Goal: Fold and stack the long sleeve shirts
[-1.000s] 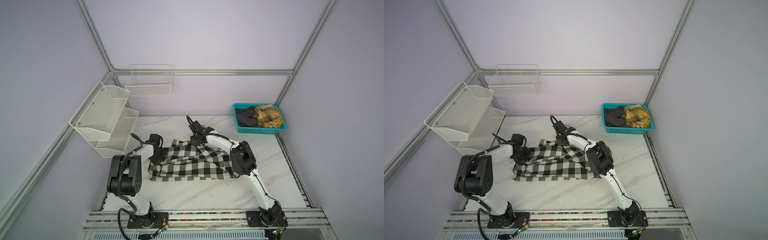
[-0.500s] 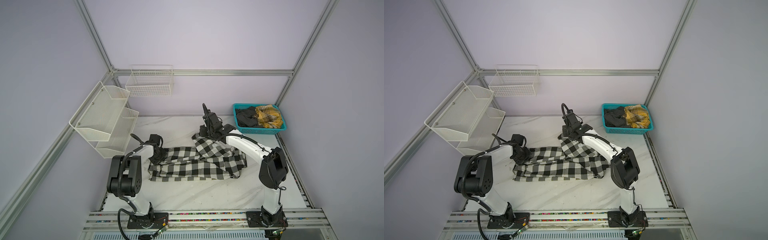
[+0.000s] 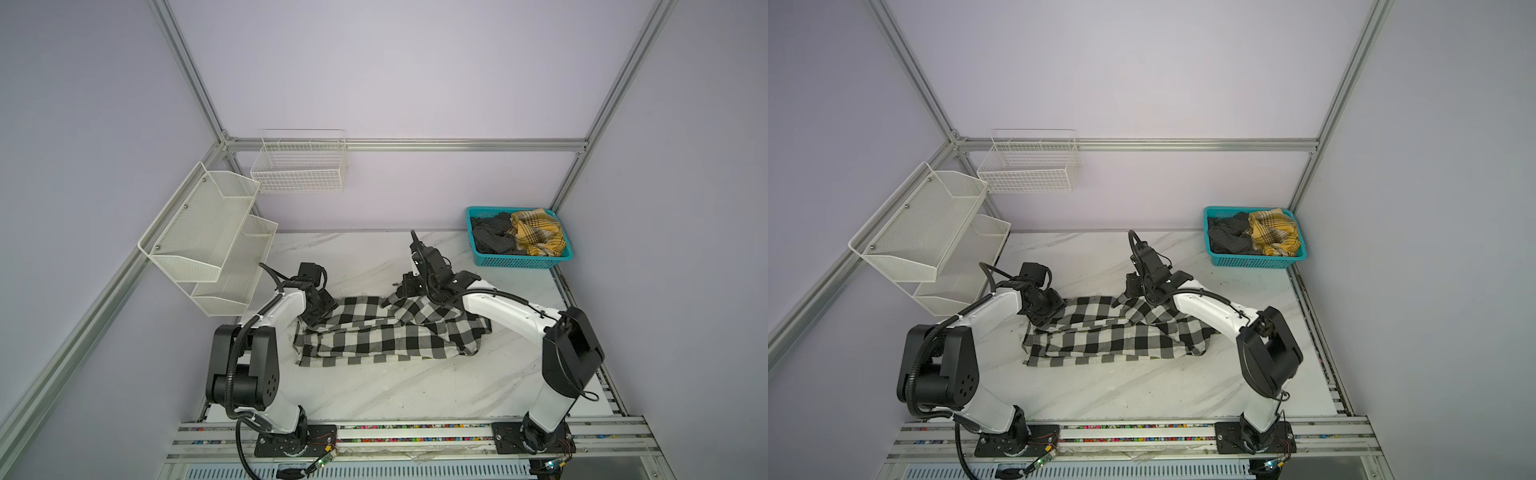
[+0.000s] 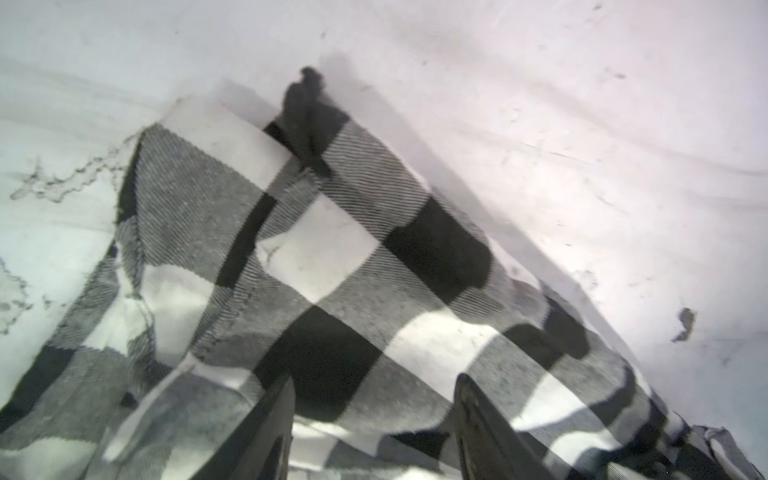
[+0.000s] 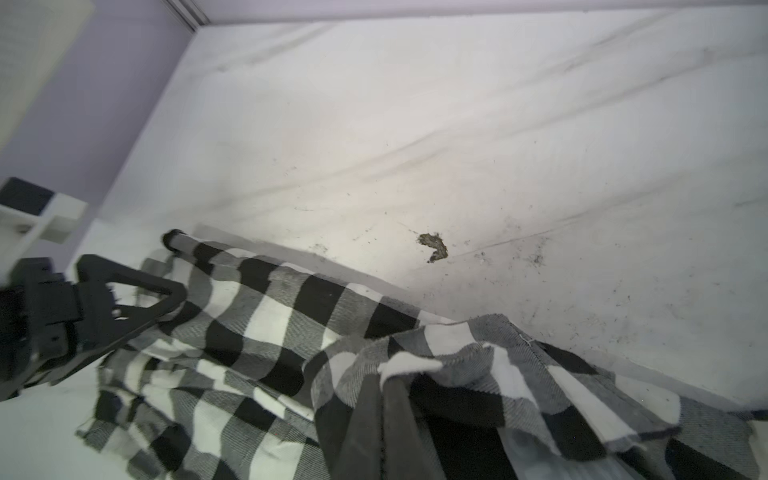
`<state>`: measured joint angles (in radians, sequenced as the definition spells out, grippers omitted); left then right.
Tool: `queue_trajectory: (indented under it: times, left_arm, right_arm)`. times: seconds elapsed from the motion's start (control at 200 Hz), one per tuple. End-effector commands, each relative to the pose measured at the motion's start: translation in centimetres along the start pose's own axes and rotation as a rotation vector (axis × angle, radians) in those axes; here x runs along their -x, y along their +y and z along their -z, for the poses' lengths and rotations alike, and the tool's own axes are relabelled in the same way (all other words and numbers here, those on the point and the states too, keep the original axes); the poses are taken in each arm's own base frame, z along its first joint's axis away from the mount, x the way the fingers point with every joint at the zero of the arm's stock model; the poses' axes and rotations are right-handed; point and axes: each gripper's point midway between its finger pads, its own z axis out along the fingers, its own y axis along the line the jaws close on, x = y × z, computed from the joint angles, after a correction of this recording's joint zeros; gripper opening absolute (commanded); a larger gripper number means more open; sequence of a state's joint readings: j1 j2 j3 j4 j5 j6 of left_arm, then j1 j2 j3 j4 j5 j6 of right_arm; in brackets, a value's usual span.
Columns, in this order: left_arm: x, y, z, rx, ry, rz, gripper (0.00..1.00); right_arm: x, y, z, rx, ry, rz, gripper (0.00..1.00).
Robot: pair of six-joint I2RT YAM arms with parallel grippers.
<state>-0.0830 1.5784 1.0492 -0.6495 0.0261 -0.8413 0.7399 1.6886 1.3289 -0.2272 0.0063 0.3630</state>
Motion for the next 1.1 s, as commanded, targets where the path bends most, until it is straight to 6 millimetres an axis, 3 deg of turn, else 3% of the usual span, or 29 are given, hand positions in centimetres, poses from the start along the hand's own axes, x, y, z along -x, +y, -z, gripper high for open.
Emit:
queue_trajectory:
  times: [0.0, 0.13, 0.235, 0.315, 0.43, 0.465, 0.56, 0.81, 0.885, 1.095]
  left_arm:
    - [1.7, -5.5, 4.0, -0.128, -0.075, -0.094, 0.62]
    - [-0.7, -8.4, 3.1, -0.155, -0.028, -0.197, 0.6]
    - [-2.0, -9.3, 2.1, -0.168, 0.009, -0.215, 0.56]
    - [-2.5, -9.8, 1.8, -0.181, 0.021, -0.226, 0.55]
    - [-3.2, -11.3, 1.5, -0.235, 0.051, -0.262, 0.53]
    - [-3.6, -11.9, 1.4, -0.261, 0.066, -0.274, 0.52]
    - [-4.2, -13.7, 1.3, -0.341, 0.092, -0.295, 0.51]
    - [-5.0, -16.3, 1.8, -0.425, 0.108, -0.31, 0.46]
    - [-5.0, -16.4, 2.0, -0.429, 0.104, -0.315, 0.46]
    - [-5.3, -16.0, 2.0, -0.425, 0.106, -0.317, 0.44]
  right_arm:
    - [0.4, 1.4, 2.8, 0.106, -0.061, -0.035, 0.0]
    - [-5.6, -1.1, 2.7, 0.08, 0.036, -0.069, 0.02]
    - [-11.2, -3.1, 2.5, 0.045, 0.128, -0.103, 0.27]
    - [-13.2, -4.3, 3.1, 0.009, 0.159, -0.135, 0.39]
    - [-12.8, -5.2, 4.2, -0.046, 0.151, -0.18, 0.53]
    - [-11.5, -4.8, 5.2, -0.039, 0.117, -0.208, 0.56]
    - [-9.7, -3.9, 5.4, -0.037, 0.108, -0.212, 0.63]
    - [-8.4, -4.4, 2.3, -0.126, 0.166, -0.217, 0.63]
    - [-8.5, -5.4, 1.5, -0.168, 0.188, -0.219, 0.63]
    - [-9.0, -5.1, -1.6, -0.11, 0.271, -0.183, 0.57]
